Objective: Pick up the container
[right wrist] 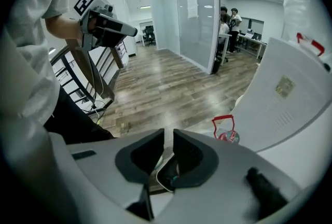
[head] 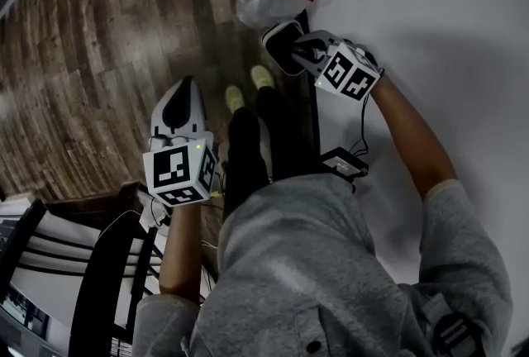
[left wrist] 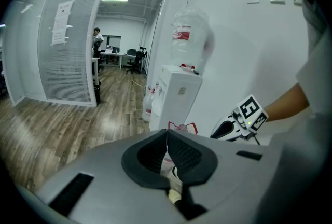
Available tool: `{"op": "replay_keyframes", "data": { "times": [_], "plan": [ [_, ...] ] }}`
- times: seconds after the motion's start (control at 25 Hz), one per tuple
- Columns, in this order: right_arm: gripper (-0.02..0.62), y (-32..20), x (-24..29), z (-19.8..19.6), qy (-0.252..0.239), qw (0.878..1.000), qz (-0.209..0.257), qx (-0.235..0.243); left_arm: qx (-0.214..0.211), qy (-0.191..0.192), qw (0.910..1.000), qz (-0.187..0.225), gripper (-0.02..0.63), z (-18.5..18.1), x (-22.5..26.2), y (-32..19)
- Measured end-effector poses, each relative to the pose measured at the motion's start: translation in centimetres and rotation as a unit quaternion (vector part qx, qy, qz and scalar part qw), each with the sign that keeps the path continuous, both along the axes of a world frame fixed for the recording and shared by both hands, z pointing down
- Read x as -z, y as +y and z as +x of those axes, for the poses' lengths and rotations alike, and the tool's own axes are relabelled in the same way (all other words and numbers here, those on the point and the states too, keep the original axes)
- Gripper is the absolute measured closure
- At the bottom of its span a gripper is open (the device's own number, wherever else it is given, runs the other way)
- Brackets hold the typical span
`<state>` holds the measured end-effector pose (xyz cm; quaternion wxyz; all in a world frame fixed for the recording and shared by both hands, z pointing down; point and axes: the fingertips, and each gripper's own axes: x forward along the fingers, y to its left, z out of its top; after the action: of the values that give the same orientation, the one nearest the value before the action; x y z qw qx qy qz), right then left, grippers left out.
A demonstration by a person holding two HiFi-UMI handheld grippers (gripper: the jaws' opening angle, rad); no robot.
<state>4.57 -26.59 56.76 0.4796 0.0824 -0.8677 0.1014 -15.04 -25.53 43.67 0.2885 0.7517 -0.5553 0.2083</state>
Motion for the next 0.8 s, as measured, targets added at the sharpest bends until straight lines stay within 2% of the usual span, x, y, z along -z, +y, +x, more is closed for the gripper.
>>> {"op": "replay_keyframes", "data": {
  "times": [0.16,0.24,0.68,0.8],
  "plan": [
    [0.489,-0.1,-4.5,0.1,0.014,0.999,-0.031,0.026,-0.005,-0.006,0.9999,-0.009,0.591,1.5,-3.5,-0.2],
    [0.477,0.0,-6.5,0.3,0.021,0.999,-0.03,0.038,-0.003,-0.003,0.9998,-0.018,0.591,2.2,-5.4,0.0],
    [0.456,-1.5,-18.9,1.3,0.073,0.994,-0.018,0.074,0.03,0.004,0.9971,-0.071,0.591,2.7,-16.1,0.7],
    [0.454,-2.2,-22.0,1.3,0.086,0.994,-0.017,0.071,0.038,0.001,0.9961,-0.08,0.591,2.4,-18.5,0.5]
  ]
}}
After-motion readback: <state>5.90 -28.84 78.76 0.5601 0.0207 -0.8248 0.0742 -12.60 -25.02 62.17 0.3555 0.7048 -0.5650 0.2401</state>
